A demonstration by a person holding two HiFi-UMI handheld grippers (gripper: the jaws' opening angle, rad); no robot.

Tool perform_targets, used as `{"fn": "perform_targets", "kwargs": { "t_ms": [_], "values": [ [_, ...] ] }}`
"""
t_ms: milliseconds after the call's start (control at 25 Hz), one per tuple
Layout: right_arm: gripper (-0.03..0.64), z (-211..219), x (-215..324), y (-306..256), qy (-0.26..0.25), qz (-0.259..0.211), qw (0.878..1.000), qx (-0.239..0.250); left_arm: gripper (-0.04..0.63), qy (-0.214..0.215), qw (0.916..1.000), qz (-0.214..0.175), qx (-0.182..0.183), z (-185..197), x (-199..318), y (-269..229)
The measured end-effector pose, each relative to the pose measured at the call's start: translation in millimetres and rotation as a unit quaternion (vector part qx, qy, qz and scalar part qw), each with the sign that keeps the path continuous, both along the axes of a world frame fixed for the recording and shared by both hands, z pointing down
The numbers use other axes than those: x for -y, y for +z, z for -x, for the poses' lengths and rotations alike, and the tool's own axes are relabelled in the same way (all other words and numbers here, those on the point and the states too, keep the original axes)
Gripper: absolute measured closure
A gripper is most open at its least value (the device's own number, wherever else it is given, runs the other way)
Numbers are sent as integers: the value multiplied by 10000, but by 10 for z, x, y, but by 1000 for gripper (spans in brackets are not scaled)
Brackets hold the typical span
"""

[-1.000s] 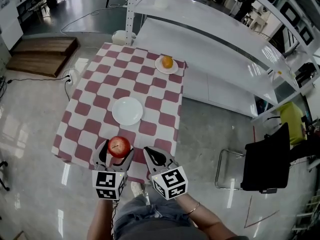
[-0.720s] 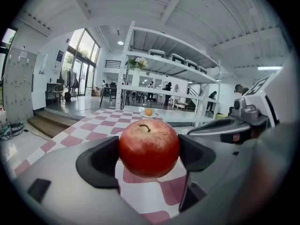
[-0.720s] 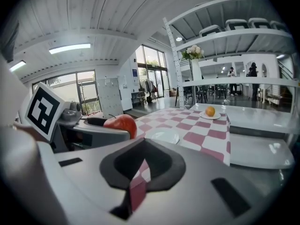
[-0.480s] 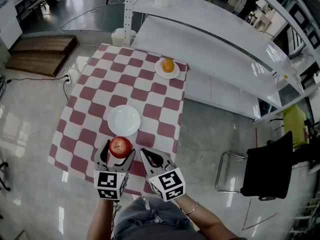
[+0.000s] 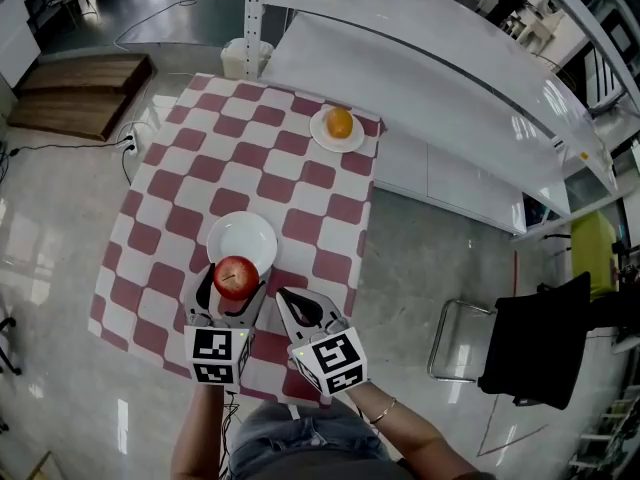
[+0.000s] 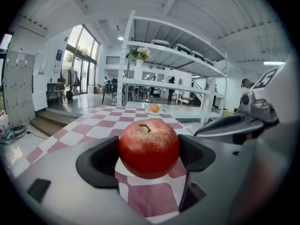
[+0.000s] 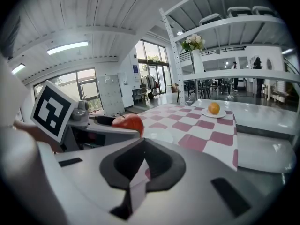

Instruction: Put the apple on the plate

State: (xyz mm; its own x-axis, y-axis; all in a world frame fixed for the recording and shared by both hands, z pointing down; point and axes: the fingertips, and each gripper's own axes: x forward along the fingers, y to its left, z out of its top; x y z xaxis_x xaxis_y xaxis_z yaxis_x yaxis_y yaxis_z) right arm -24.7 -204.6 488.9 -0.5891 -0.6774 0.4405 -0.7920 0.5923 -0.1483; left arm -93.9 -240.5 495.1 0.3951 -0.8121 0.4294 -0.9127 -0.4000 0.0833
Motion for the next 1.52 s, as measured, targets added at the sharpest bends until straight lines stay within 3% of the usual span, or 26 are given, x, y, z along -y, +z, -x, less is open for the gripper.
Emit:
{"fn": "perform_targets", "kwargs": {
  "t_ms": [840, 1520],
  "values": [
    [606, 2, 501, 333, -174, 166, 9993, -279, 196, -180, 9996, 74, 202, 28, 671, 385],
    [606, -48, 592, 450, -136, 364, 9987, -333, 196, -200, 9991, 196, 327, -10, 838, 588]
  ]
}}
